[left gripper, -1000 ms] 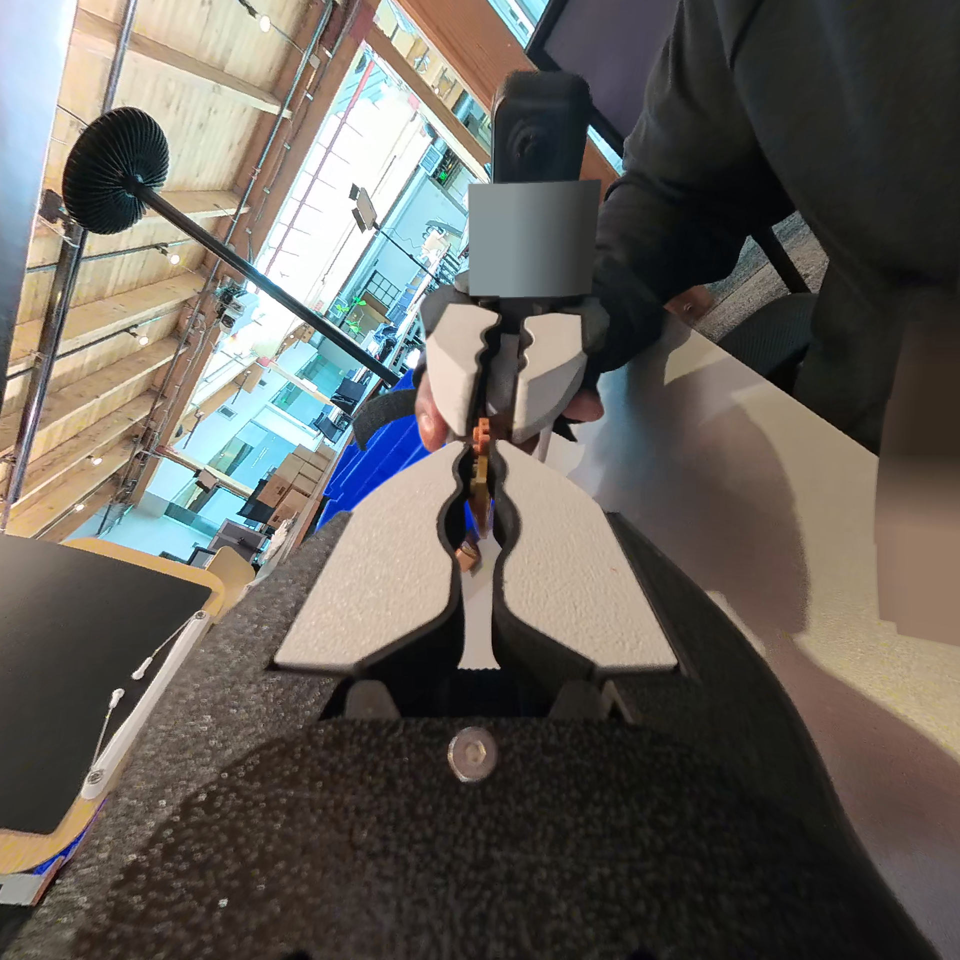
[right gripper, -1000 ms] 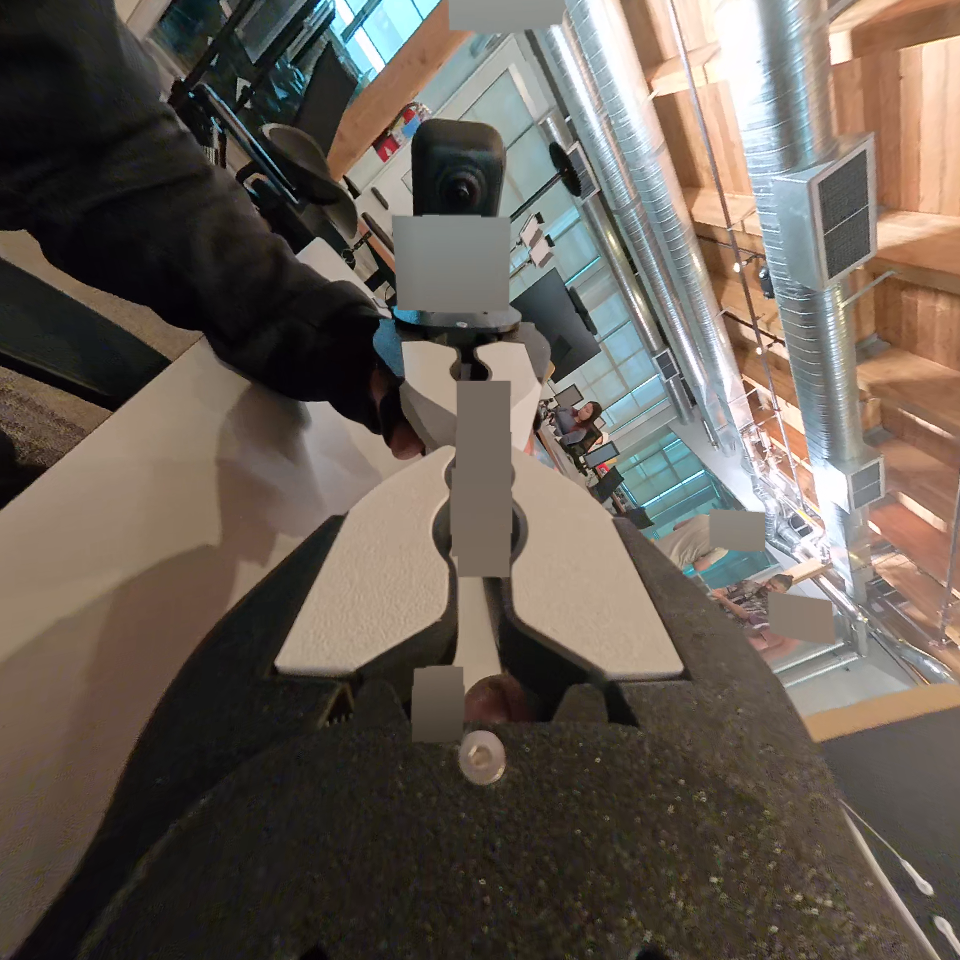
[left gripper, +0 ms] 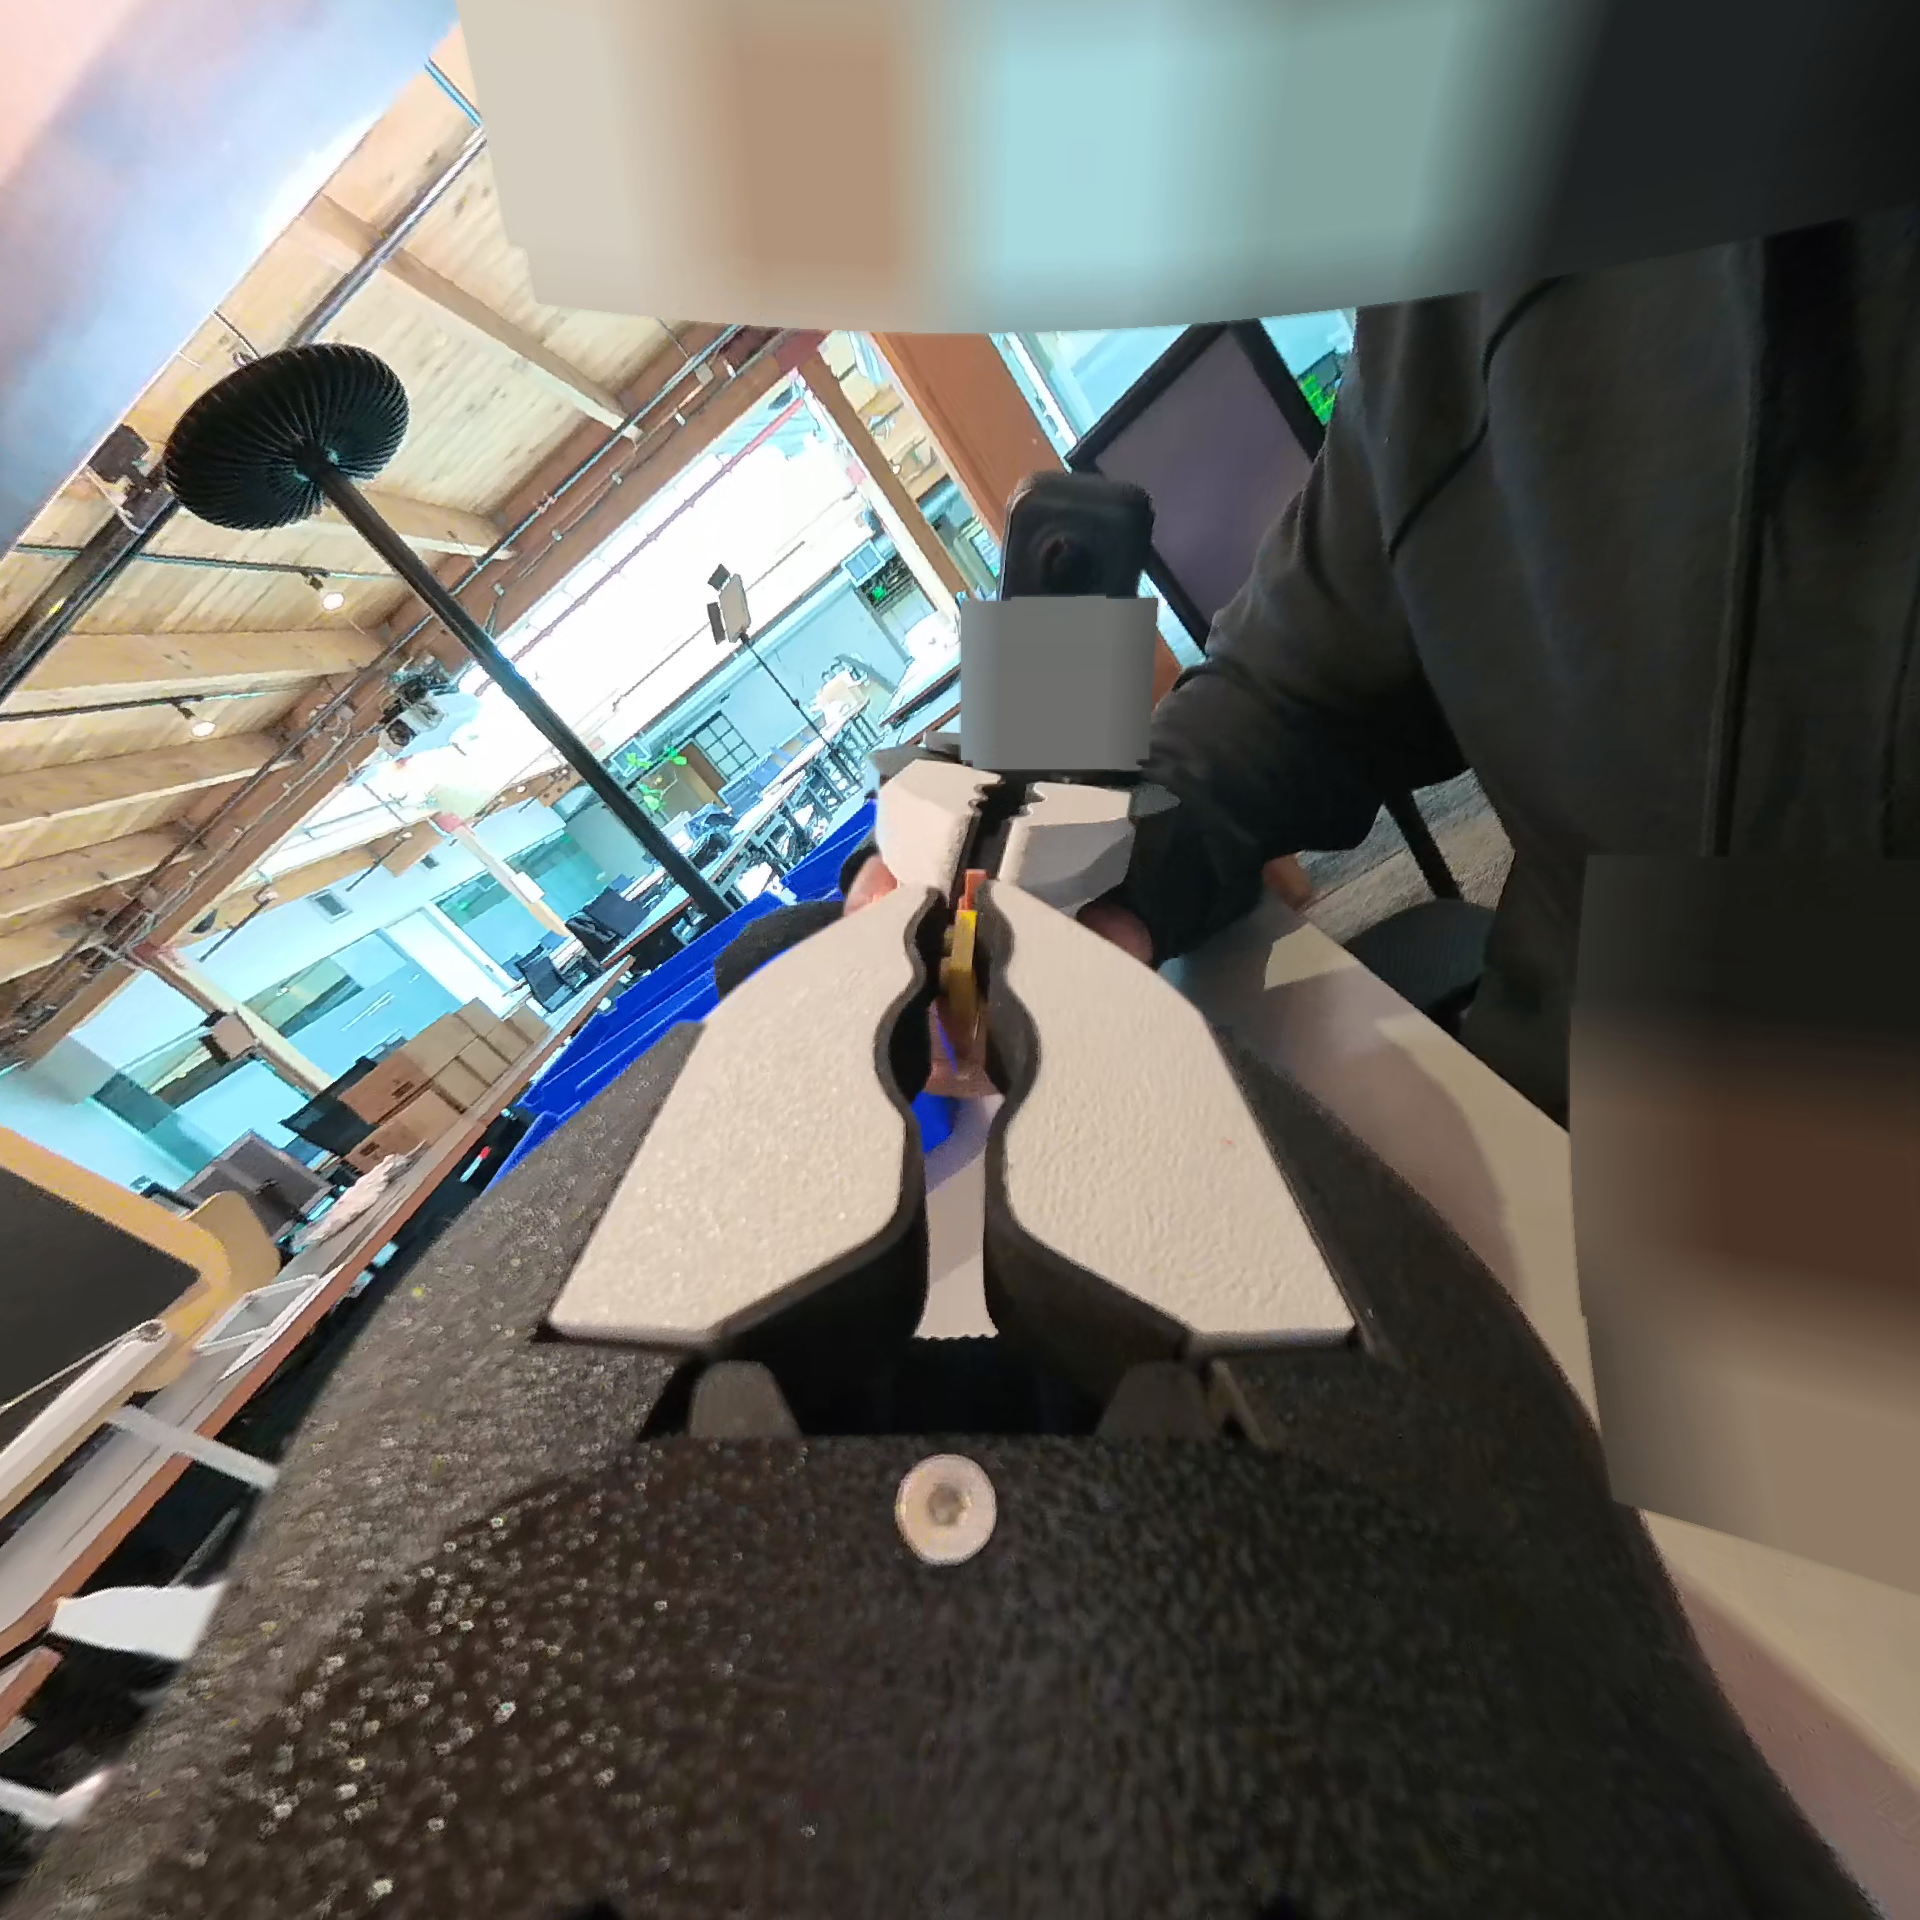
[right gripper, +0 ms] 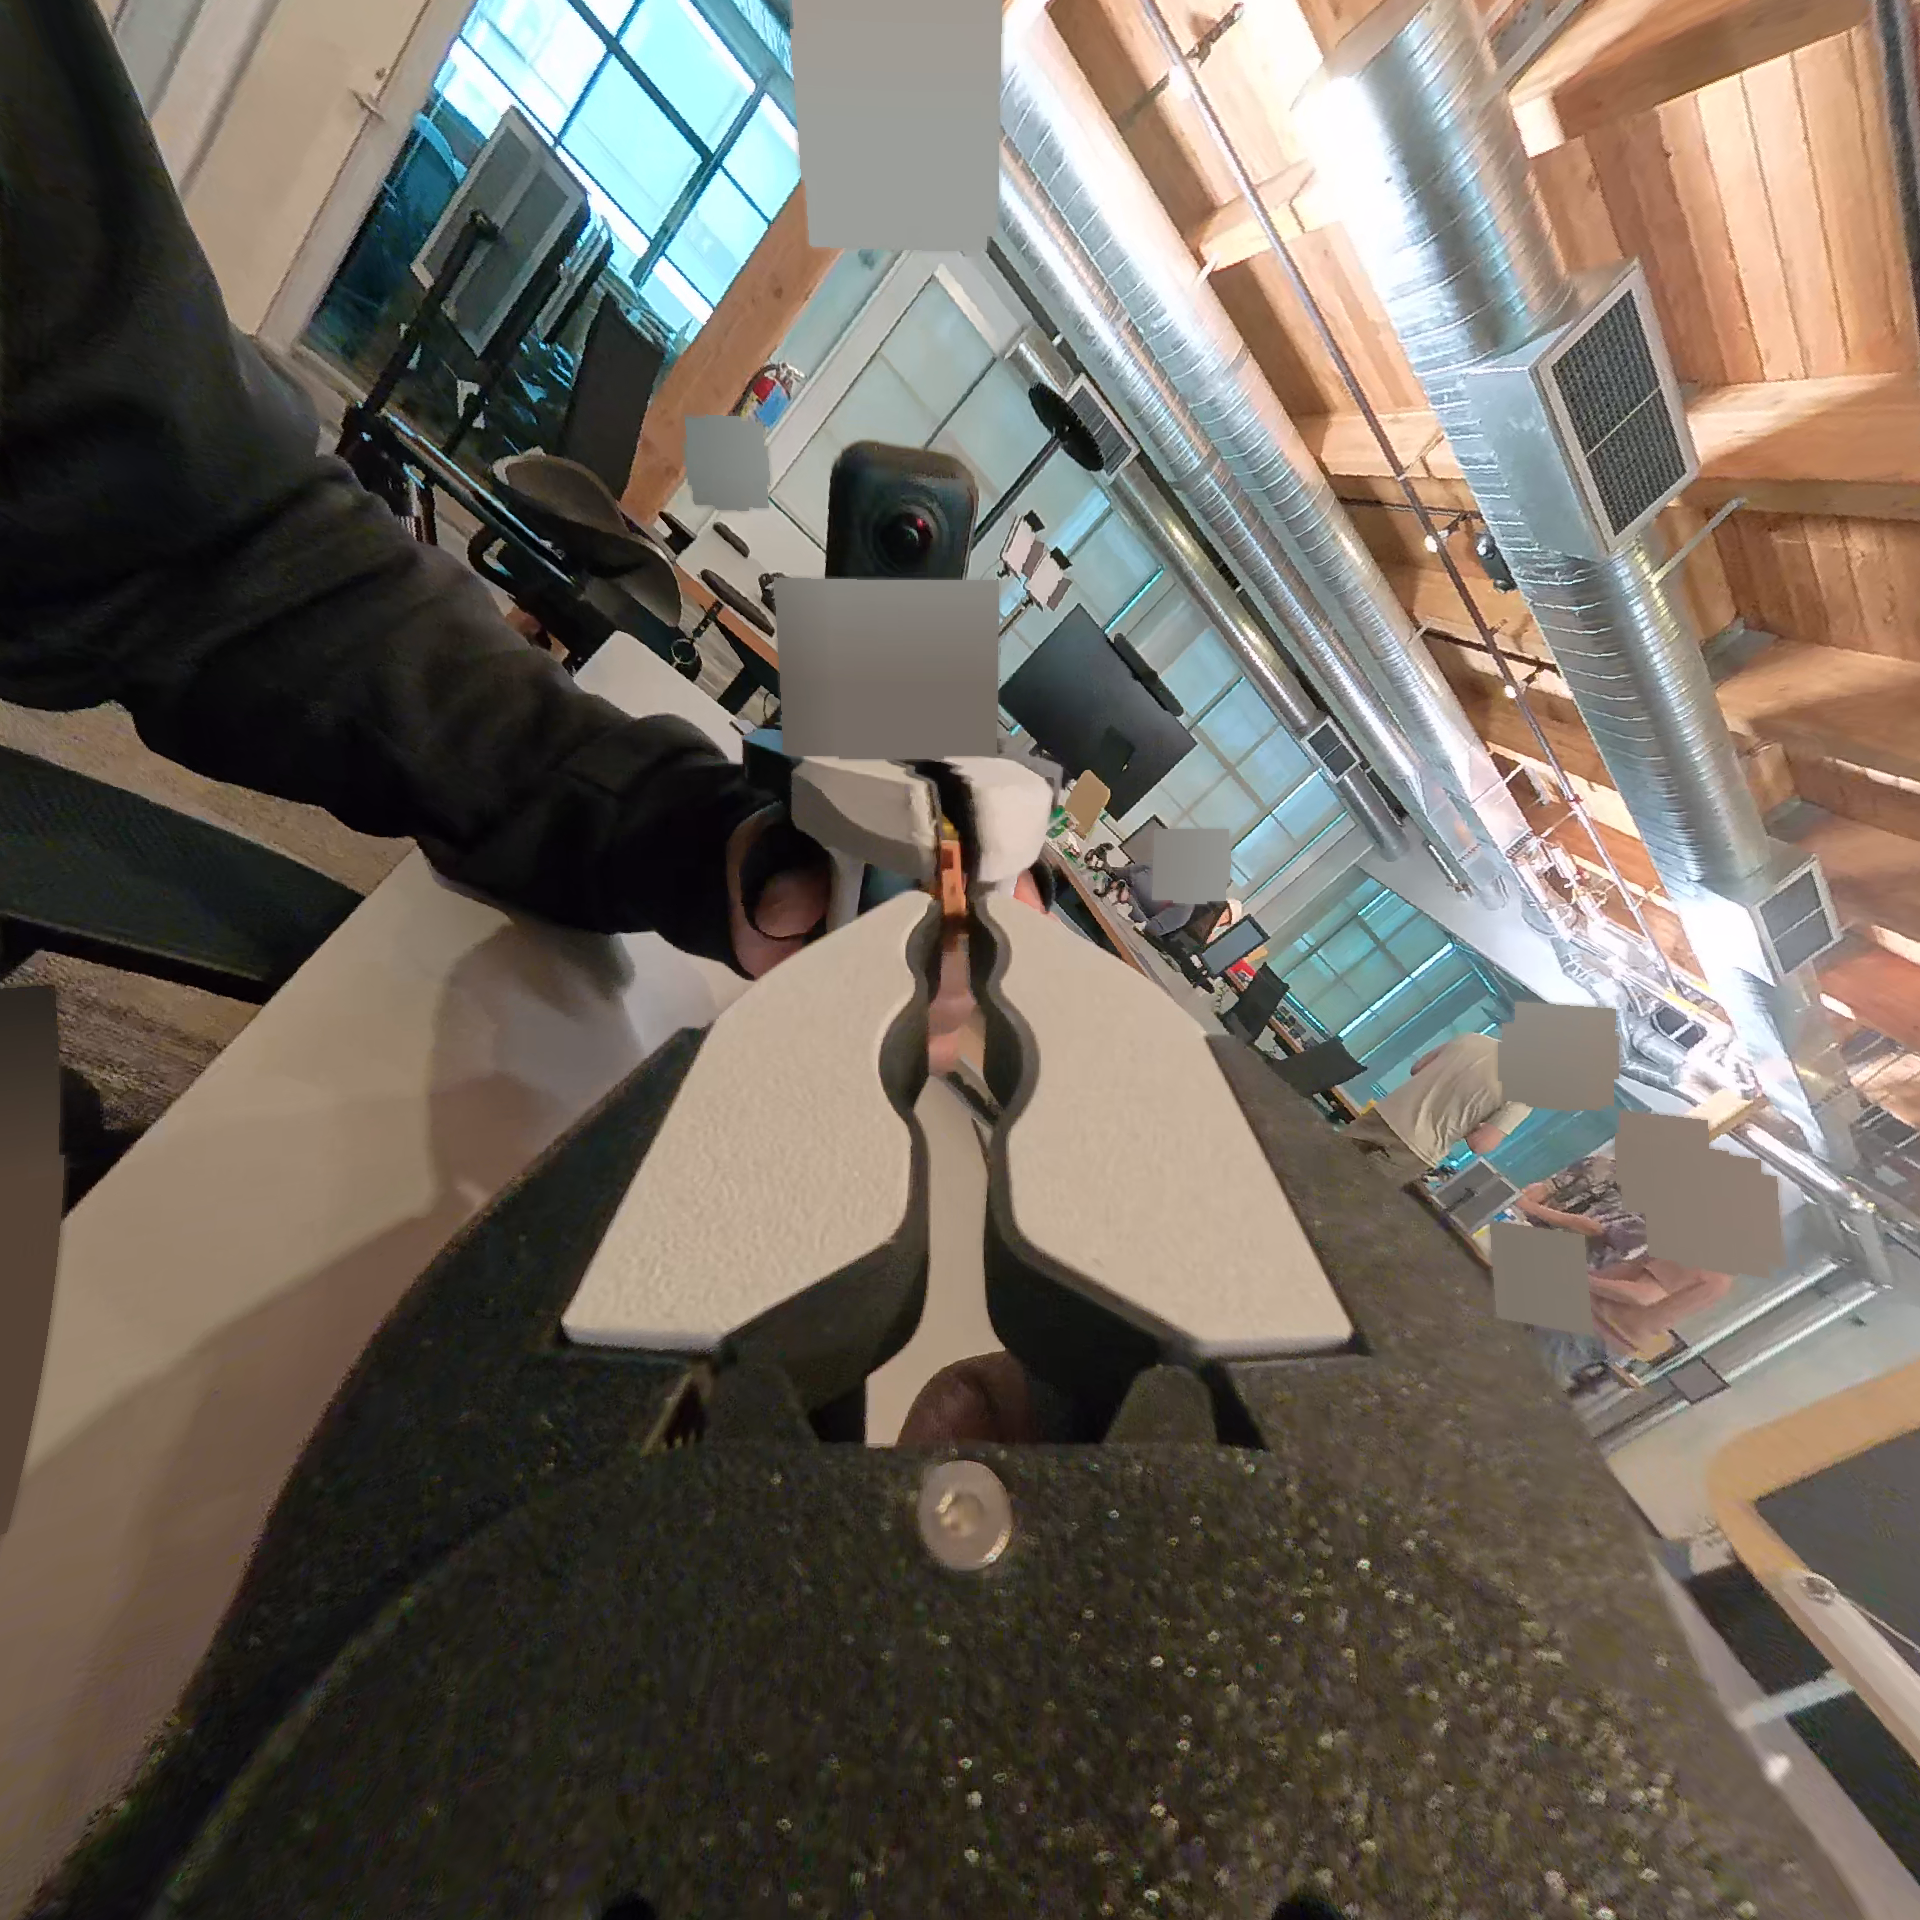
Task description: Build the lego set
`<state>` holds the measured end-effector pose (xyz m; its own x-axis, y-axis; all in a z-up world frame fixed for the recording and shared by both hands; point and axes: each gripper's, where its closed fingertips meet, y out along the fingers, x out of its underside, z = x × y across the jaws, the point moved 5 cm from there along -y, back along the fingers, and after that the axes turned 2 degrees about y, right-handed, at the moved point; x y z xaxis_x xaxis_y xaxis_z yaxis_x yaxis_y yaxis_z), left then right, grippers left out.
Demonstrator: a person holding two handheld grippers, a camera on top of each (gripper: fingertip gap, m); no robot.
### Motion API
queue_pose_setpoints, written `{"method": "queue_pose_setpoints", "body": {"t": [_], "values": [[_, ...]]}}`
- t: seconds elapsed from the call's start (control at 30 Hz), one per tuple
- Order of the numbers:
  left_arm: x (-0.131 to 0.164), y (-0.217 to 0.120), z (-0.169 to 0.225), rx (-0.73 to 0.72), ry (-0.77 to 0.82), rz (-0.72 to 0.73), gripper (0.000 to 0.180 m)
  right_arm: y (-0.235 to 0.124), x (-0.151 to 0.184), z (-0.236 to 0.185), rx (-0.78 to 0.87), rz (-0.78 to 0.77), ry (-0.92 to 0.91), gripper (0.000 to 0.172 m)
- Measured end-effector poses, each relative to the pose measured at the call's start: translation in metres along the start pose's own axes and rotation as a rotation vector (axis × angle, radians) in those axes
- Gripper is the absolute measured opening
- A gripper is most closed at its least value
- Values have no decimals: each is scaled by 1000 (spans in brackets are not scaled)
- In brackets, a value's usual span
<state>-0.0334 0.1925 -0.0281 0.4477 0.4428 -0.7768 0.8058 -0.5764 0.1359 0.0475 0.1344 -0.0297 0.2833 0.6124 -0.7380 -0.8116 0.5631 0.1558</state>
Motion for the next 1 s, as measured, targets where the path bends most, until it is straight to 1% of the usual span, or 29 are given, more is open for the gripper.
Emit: {"method": "queue_pose_setpoints", "body": {"t": [0.1, 0.23, 0.33, 0.43, 0.67, 0.8, 1.0], "values": [[-4, -1, -1, -2, -36, 50, 5, 1, -3, 0, -1, 18, 25, 4], [-12, -6, -8, -24, -121, 155, 5, 4, -6, -3, 2, 25, 25, 4], [-14, -6, -11, -35, -187, 223, 5, 9, -2, -3, 36, -10, 25, 4], [-15, -4, -11, -31, -214, 249, 5, 13, 4, -2, 73, -49, 47, 4], [-11, -3, -12, -58, -175, 192, 5, 16, 13, 2, 113, -128, 121, 4], [-7, -2, -12, -78, -129, 138, 5, 16, 12, -2, 92, -133, 99, 4], [-3, -1, -10, -68, -78, 72, 5, 16, 11, -1, 98, -135, 103, 4]]}}
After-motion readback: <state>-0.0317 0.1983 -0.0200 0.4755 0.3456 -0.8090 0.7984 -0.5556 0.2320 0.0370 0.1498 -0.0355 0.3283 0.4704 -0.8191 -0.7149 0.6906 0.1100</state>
